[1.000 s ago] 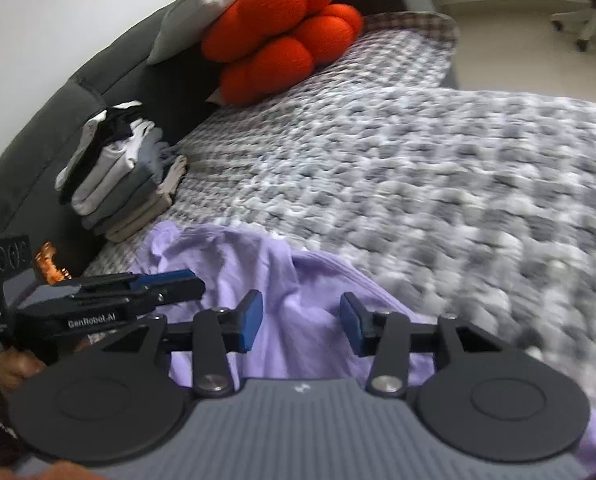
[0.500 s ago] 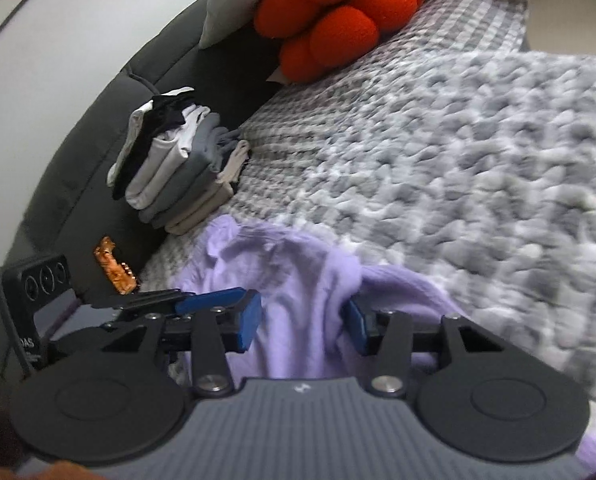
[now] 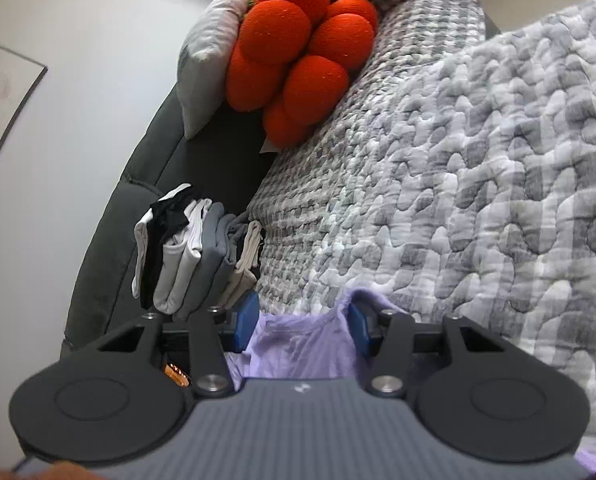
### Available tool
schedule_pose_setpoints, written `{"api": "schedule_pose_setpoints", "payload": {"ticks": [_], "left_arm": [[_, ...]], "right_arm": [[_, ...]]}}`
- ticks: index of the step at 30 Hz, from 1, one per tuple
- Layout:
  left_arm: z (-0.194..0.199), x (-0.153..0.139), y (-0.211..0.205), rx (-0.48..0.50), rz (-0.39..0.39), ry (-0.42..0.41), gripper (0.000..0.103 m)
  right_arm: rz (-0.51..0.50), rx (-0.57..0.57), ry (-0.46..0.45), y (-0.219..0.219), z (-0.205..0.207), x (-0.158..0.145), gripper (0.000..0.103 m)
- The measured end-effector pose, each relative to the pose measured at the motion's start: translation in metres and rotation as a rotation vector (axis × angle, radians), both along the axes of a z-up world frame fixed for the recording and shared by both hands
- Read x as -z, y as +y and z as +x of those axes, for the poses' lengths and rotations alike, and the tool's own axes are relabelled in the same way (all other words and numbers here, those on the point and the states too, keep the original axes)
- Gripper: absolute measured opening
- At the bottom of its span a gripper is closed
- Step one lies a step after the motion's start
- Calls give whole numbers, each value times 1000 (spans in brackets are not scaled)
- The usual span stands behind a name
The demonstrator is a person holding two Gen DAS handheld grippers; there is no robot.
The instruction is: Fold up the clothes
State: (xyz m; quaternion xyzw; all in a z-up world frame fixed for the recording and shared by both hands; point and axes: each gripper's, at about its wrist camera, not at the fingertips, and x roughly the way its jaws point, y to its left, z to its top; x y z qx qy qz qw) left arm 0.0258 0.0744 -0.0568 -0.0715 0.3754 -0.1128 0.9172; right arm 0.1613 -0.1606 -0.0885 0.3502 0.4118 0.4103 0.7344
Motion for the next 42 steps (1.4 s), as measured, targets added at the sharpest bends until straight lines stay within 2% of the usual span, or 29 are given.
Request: {"api": "schedule_pose_setpoints", "payload": {"ticks": [2,4,5,6,8,10,14,17,22,28,29,30,32,37,42], "left_arm": [[0,0,0,-1,-2,1,28],[0,0,1,-1,-5,1,28],[0,0,1,-1,-7,1,28],[0,0,1,-3,-10,1,28],[0,0,3,-5,-19,2,28],[0,-1,5,-9,-32,2,28],[-3,-6,16,-56,-48,-11,28],[-3,-10,34,-133,-28,-30,28],[3,-9,71,-257,-41,-27,28],[6,-12,99,-321,-67,-65,26],[7,-13,102,-328,-67,-73,26],[9,-14,105,-335,-68,-79,26],[10,-12,110,-346,-73,-85,25],[14,0,119,-370,-81,-85,21],[12,12,129,-408,-93,-61,18]], "right_arm": [[-11,14,3,0,0,0,49],[-56,36,-5,1,0,0,36],[-89,47,-14,2,-1,-1,21],[-124,57,-24,4,-1,-1,12],[-159,69,-63,6,-4,-5,6],[-184,97,-107,5,-6,-10,5],[-281,110,-125,11,-3,-4,5],[-299,113,-147,12,-7,-4,5],[-328,87,-163,15,-11,-11,5],[-376,68,-188,16,-18,-19,14],[-384,69,-190,14,-20,-19,20],[-393,74,-199,12,-22,-21,33],[-407,86,-225,6,-28,-24,47],[-461,95,-315,9,-39,-36,47],[-535,2,-454,50,-50,-47,47]]}}
